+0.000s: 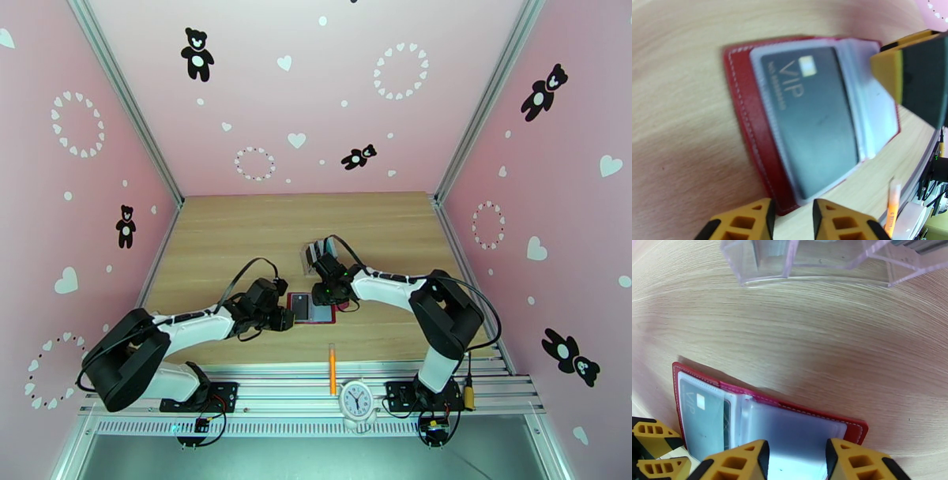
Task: Put the credit cards into the card holder
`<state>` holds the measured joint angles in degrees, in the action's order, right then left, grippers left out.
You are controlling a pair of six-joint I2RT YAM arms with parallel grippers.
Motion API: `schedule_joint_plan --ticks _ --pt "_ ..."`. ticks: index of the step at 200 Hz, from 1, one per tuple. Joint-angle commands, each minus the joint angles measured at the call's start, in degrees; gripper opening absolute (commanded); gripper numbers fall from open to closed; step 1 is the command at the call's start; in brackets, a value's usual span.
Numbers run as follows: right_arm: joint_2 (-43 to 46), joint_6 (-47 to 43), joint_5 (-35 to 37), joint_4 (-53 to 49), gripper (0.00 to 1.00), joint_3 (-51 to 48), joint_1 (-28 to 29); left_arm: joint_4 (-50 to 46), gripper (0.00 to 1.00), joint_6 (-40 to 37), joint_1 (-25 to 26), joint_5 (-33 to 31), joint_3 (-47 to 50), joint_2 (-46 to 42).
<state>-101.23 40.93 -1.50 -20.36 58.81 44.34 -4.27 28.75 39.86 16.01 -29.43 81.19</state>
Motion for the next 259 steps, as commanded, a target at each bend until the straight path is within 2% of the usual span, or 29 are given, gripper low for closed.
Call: schedule_joint_plan --ticks 1,69,175,259 --pt "-1.26 -0.4 -1.11 0.66 0.45 0.15 -0.13 -0.52 0.34 0.17 0.25 0.74 -0.88 1.89" --pt "-1.37 0.73 -2.55 1.39 0.45 -0.25 0.77 -1.1 0.36 -0.01 0.25 -0.08 -1.54 2.24" --pt "-1.3 4.75 -8.3 6.61 0.45 -1.48 2.32 -0.34 0.5 -0.53 0.29 1.52 -1.59 1.17" --pt "-1.61 8.41 -13.54 12.57 0.45 -3.2 2.69 0.33 0.56 -0.63 0.26 3.24 -1.61 0.91"
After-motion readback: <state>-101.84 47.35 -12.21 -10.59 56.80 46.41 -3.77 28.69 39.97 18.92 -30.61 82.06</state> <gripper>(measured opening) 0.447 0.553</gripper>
